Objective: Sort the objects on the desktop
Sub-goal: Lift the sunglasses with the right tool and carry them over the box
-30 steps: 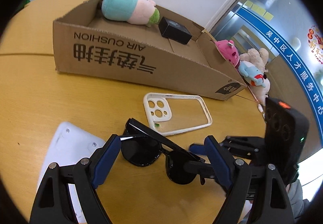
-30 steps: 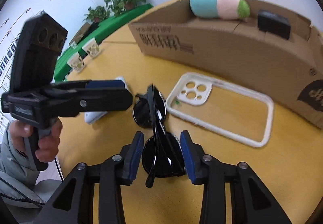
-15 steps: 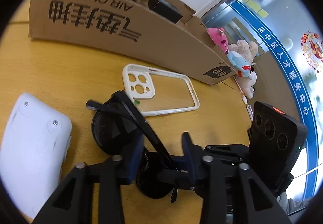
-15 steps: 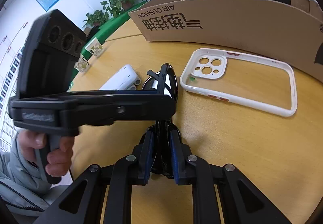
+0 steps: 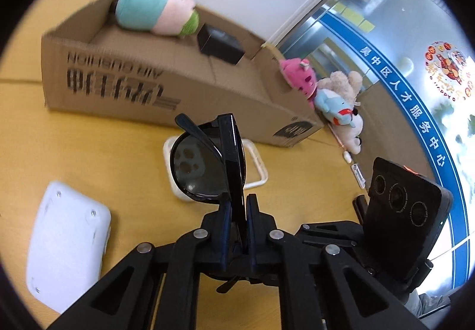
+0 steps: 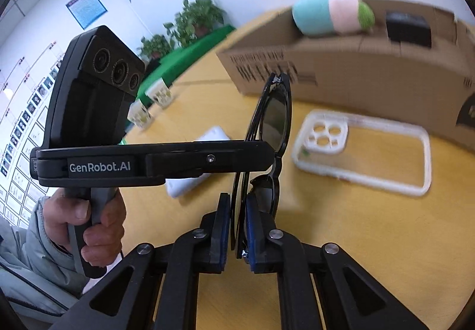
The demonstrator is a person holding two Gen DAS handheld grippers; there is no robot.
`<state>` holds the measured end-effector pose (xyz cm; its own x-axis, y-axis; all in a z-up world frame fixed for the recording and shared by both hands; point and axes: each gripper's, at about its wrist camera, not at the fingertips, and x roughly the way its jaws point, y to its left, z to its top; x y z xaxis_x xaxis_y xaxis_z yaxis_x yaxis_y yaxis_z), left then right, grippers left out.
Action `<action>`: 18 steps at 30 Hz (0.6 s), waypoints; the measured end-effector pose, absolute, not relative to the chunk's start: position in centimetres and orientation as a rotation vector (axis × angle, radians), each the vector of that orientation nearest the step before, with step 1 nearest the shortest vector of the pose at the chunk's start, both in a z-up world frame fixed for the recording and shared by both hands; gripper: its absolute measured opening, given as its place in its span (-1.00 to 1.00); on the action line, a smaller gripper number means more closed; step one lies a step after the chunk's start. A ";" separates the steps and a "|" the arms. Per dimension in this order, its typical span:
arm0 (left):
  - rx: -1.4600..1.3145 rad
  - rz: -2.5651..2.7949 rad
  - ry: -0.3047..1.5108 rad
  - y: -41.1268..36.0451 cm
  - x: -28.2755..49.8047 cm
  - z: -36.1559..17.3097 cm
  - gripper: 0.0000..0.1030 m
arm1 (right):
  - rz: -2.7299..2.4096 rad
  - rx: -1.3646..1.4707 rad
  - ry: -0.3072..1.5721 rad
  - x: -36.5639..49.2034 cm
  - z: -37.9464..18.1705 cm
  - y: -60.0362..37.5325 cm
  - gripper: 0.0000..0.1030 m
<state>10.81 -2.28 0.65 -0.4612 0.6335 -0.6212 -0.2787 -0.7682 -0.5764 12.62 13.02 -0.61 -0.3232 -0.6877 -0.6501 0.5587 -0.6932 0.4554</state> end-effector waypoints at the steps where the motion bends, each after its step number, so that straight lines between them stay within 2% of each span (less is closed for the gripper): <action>1: -1.164 2.239 -0.535 -2.3 10.7 1.4 -0.83 | -2.074 1.091 -0.190 12.6 0.1 13.1 -0.83; 13: -0.988 2.309 -0.394 -2.3 6.4 8.2 -0.84 | -2.185 0.913 -0.163 9.3 6.5 12.3 -0.83; 18: -0.978 2.319 -0.391 -4.3 3.4 9.5 -0.85 | -2.176 0.884 -0.182 6.2 7.8 11.3 -0.83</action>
<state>3.40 -4.34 9.52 -0.5587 0.6178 -0.5533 -0.4024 -0.7853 -0.4705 6.17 11.26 7.81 -0.4662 -0.7032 -0.5368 0.6043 -0.6963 0.3873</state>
